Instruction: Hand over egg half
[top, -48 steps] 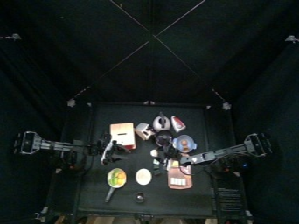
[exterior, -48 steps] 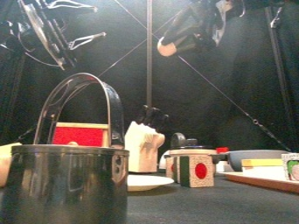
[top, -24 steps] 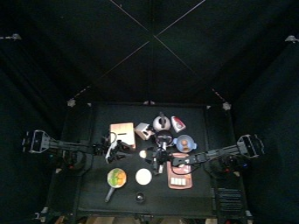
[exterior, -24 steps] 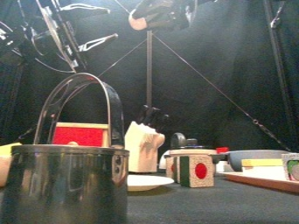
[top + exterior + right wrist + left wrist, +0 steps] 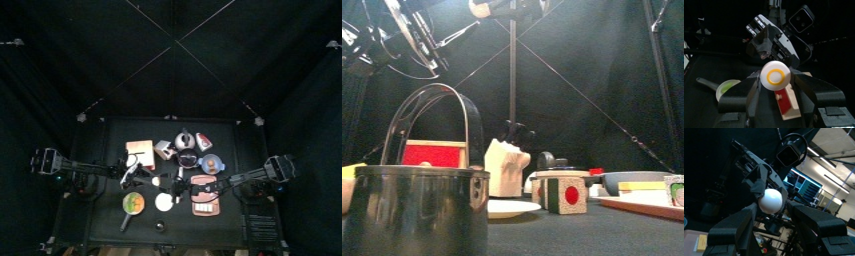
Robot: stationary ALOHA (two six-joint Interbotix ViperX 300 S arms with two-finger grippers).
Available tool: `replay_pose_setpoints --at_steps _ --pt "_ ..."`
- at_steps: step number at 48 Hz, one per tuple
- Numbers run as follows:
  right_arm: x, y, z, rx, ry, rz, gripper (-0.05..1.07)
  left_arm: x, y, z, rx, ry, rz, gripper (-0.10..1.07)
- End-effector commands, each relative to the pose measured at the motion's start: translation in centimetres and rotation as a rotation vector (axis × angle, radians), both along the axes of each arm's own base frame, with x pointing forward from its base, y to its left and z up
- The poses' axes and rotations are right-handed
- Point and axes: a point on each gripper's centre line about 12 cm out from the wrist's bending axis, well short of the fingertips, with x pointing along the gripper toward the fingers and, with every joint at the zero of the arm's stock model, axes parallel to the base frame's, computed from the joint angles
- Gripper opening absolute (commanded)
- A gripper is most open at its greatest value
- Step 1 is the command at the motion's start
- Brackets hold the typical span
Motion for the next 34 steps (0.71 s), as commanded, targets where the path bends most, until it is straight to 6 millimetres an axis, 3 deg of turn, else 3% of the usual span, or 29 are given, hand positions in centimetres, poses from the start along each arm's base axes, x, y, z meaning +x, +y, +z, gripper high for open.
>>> replay_pose_setpoints --at_steps 1,34 --pt "0.23 -0.03 1.73 -0.002 -0.043 0.000 0.66 0.56 -0.23 0.81 0.010 -0.035 -0.018 0.88" --pt "0.79 0.09 1.50 -0.009 -0.040 0.001 0.66 1.55 -0.73 0.87 -0.021 -0.057 -0.083 0.88"
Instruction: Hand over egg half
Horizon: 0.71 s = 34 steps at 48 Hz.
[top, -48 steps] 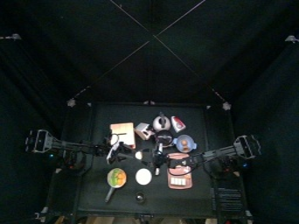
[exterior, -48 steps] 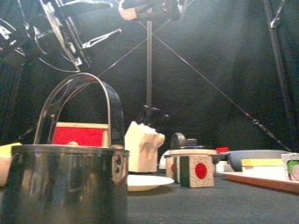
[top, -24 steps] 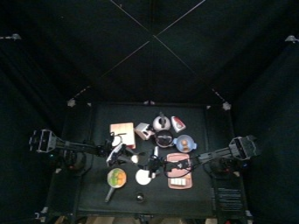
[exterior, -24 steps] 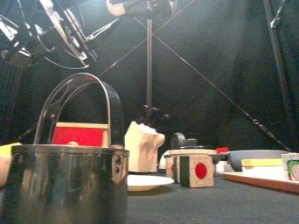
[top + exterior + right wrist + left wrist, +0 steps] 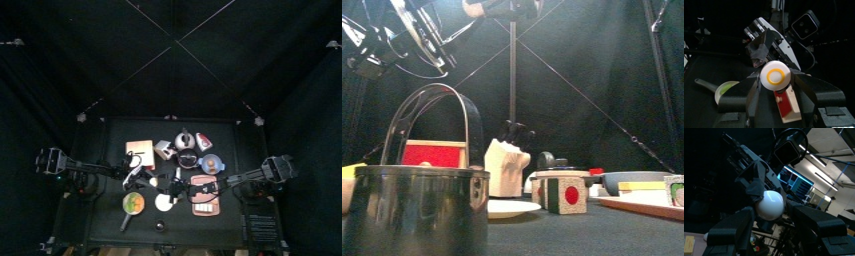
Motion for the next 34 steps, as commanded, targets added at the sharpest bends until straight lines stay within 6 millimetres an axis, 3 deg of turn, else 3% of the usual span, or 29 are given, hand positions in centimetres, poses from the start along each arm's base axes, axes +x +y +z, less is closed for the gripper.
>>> replay_pose_setpoints --at_steps 1,34 --pt "-0.09 -0.02 1.73 0.007 -0.041 0.000 0.66 0.38 0.00 0.97 -0.005 -0.047 -0.003 0.88" --pt "-0.39 -0.31 1.89 0.000 -0.047 -0.020 0.66 0.52 -0.10 0.95 -0.011 -0.060 -0.013 0.79"
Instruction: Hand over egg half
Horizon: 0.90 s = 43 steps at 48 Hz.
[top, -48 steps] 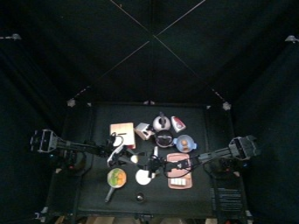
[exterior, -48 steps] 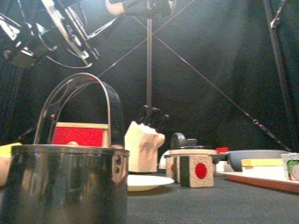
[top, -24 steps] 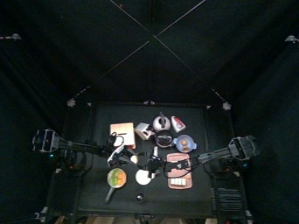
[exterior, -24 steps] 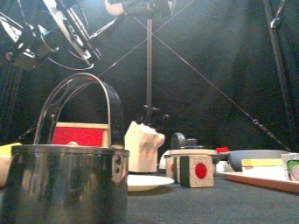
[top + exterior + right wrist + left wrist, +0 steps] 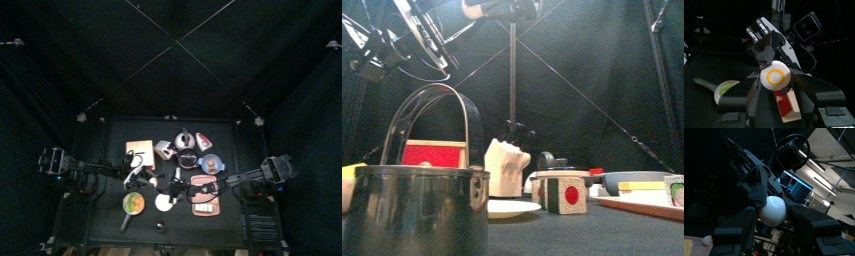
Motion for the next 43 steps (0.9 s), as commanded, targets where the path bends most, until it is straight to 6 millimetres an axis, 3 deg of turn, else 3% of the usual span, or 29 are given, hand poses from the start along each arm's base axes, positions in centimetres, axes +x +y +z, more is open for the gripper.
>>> replay_pose_setpoints --at_steps 1,19,33,39,43 --pt "-0.46 -0.30 2.07 0.003 -0.050 -0.012 0.66 0.15 -0.20 0.98 0.007 -0.040 -0.011 0.79" --pt "-0.54 -0.38 2.22 -0.021 -0.059 -0.023 0.66 0.07 -0.22 1.11 -0.004 -0.043 -0.020 0.76" --pt "-0.52 -0.77 2.12 0.008 -0.056 -0.050 0.68 0.06 -0.18 1.03 -0.006 -0.041 -0.020 0.54" --pt "-0.59 -1.09 1.88 0.047 -0.046 -0.076 0.72 0.04 -0.18 0.99 -0.005 -0.040 -0.019 0.54" --pt "-0.67 -1.11 1.46 0.067 -0.033 -0.082 0.81 0.08 -0.17 0.81 -0.004 -0.033 -0.018 0.54"
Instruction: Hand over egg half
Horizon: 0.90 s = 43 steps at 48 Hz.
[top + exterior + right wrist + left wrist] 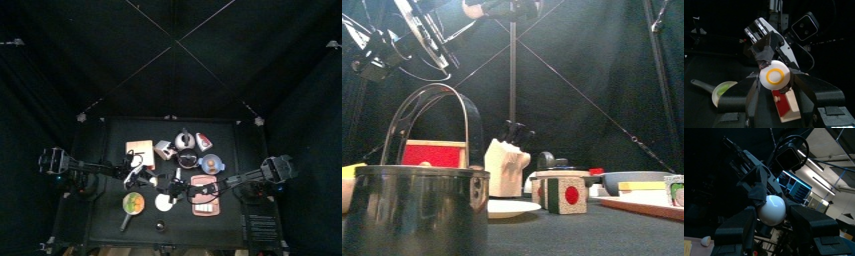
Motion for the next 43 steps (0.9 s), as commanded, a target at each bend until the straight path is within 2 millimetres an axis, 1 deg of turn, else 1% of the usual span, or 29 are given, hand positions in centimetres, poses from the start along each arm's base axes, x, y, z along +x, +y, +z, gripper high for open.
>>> replay_pose_setpoints --at_steps 1,6,8,10,16,25,33,38,43 --pt "-0.5 -0.7 1.5 0.030 -0.033 -0.029 0.83 0.1 -0.2 0.7 0.005 -0.030 -0.007 0.54" --pt "-0.7 -0.8 1.0 0.055 -0.019 -0.037 0.99 0.2 -0.1 0.5 0.006 -0.018 -0.004 0.54" --pt "-0.7 -0.8 0.9 0.063 -0.015 -0.040 1.04 0.2 -0.1 0.5 0.007 -0.014 -0.003 0.54" --pt "-0.8 -0.8 0.8 0.077 -0.011 -0.043 1.06 0.3 -0.1 0.3 0.009 -0.007 -0.001 0.54" --pt "-1.0 -0.5 0.2 0.128 0.007 -0.071 1.04 0.5 0.1 -0.2 0.014 0.032 0.014 0.54" --pt "-2.5 1.2 -0.2 0.174 0.029 -0.075 1.04 0.9 0.4 -1.2 0.035 0.125 0.041 0.54" --pt "-4.6 1.9 -0.2 0.198 0.041 -0.142 1.04 1.1 0.6 -1.5 0.047 0.163 0.054 0.54" --pt "-6.0 1.9 -0.3 0.219 0.053 -0.198 1.04 1.1 0.7 -1.8 0.057 0.187 0.061 0.54" --pt "-7.7 1.6 -0.5 0.287 0.081 -0.266 1.04 1.2 0.6 -2.2 0.082 0.235 0.062 0.54"
